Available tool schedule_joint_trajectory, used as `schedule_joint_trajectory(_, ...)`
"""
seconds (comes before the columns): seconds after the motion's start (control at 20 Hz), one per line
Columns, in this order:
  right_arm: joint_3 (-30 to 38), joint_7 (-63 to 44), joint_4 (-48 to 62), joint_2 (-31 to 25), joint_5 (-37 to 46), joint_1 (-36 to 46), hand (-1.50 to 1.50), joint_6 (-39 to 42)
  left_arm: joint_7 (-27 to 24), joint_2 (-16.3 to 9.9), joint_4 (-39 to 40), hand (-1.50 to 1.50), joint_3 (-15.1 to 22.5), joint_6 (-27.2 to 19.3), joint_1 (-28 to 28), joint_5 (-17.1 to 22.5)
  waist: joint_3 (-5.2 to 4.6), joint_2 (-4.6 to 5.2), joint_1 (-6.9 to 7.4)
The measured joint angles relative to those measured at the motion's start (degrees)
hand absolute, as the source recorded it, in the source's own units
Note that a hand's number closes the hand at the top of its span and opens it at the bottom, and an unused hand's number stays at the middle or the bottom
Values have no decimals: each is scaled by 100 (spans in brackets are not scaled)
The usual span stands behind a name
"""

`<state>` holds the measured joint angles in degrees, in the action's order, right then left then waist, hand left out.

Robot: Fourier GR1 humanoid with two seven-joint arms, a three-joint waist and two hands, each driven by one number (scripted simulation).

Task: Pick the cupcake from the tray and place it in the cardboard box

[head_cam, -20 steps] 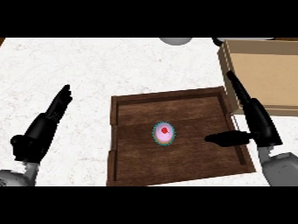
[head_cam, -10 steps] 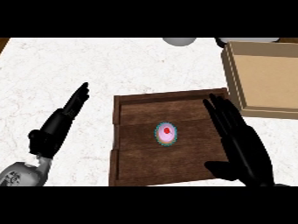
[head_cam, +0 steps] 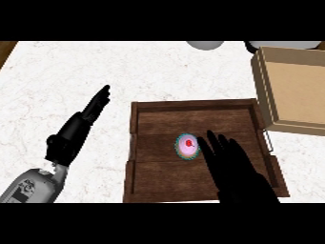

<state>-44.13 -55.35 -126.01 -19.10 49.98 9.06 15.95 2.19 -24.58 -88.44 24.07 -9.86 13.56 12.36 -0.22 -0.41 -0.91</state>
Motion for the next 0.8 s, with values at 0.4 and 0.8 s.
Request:
schedule_joint_trajectory(0.4, 198, -339, 543, 1254, -59, 443, -150, 489, 4, 270, 214, 0, -115, 165, 126, -191, 14, 34, 82)
schedule_joint_trajectory(0.8, 515, -142, 1552, 1749, 157, 646, -150, 569, -136, 408, 315, 0, -304, 451, 32, -342, 19, 41, 101)
